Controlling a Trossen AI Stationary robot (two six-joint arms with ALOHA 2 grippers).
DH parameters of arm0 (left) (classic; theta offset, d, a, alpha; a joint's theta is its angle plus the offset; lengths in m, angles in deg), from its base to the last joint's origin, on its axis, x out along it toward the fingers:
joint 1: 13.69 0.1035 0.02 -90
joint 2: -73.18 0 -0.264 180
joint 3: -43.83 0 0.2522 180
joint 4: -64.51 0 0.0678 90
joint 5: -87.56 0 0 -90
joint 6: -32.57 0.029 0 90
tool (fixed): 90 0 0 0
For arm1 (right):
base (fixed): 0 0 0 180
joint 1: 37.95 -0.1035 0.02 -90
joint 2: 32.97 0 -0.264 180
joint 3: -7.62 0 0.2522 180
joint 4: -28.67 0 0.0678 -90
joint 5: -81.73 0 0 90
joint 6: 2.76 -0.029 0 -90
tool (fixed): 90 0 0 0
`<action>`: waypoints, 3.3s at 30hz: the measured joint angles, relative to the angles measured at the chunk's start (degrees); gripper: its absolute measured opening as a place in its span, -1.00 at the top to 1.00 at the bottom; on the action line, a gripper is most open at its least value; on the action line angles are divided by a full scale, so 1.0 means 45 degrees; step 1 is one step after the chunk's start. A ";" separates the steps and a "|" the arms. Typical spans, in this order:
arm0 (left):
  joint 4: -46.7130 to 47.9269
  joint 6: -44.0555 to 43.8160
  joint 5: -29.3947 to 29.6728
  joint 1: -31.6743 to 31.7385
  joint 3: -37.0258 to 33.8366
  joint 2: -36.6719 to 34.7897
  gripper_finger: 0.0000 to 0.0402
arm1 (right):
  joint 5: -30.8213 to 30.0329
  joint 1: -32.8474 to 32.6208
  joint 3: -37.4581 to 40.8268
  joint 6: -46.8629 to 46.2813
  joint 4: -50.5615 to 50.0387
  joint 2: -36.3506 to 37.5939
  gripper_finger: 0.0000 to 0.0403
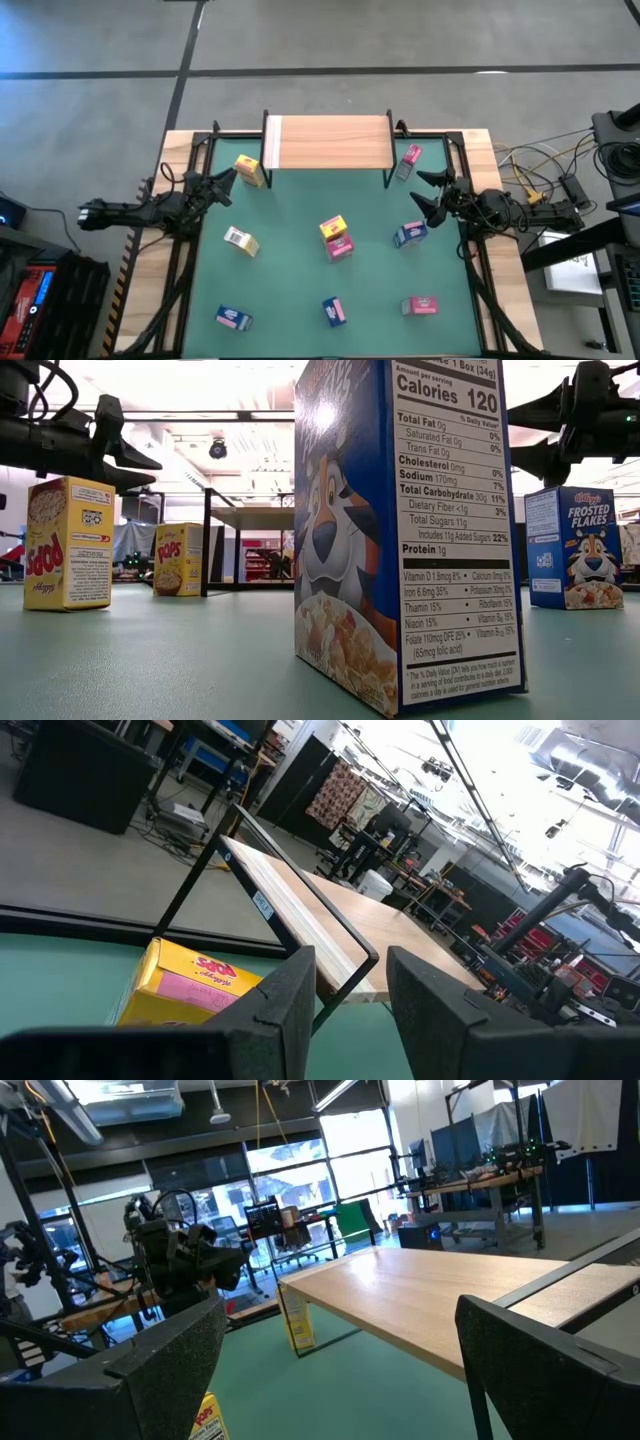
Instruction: Stack cereal on shelf
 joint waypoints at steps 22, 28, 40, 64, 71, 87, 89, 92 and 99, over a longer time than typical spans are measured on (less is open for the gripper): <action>-0.0010 0.0481 -0.0002 0.0000 -0.0003 0.0000 0.46 | 0.0000 0.0003 -0.0002 0.0000 0.0000 0.0000 -0.90; -0.0056 0.0280 0.0000 0.0000 -0.0005 0.0000 0.46 | 0.0000 0.0004 0.0002 0.0000 0.0000 0.0000 -0.90; -0.0154 -0.0385 -0.0661 -0.0010 -0.0003 0.0000 0.46 | 0.0000 0.0001 -0.0002 0.0000 0.0000 0.0000 -0.90; -0.0526 -0.1283 -0.1426 -0.0015 0.2247 0.4493 0.46 | 0.0000 0.0001 -0.0002 0.0000 0.0000 0.0000 -0.90; 0.1116 -0.3796 -0.2030 -0.0034 0.4318 0.7643 0.46 | 0.0000 0.0000 0.0002 0.0000 0.0005 0.0000 -0.90; 1.0208 -1.4482 -0.5028 -0.0034 1.1325 1.5179 0.46 | 0.0000 0.0000 -0.0002 0.0000 0.0000 0.0000 -0.90; 1.0343 -1.4885 -0.5220 -0.0034 1.1868 1.5808 0.46 | 0.0000 0.0000 -0.0002 0.0000 0.0005 0.0000 -0.90; 1.0425 -1.5312 -0.5436 -0.0034 1.2550 1.6657 0.46 | 0.0000 0.0000 0.0002 0.0000 0.0000 0.0000 -0.90; 1.0433 -1.6906 -0.6682 -0.0034 1.3808 1.8444 0.46 | 0.0000 0.0000 -0.0002 0.0000 0.0000 0.0000 -0.90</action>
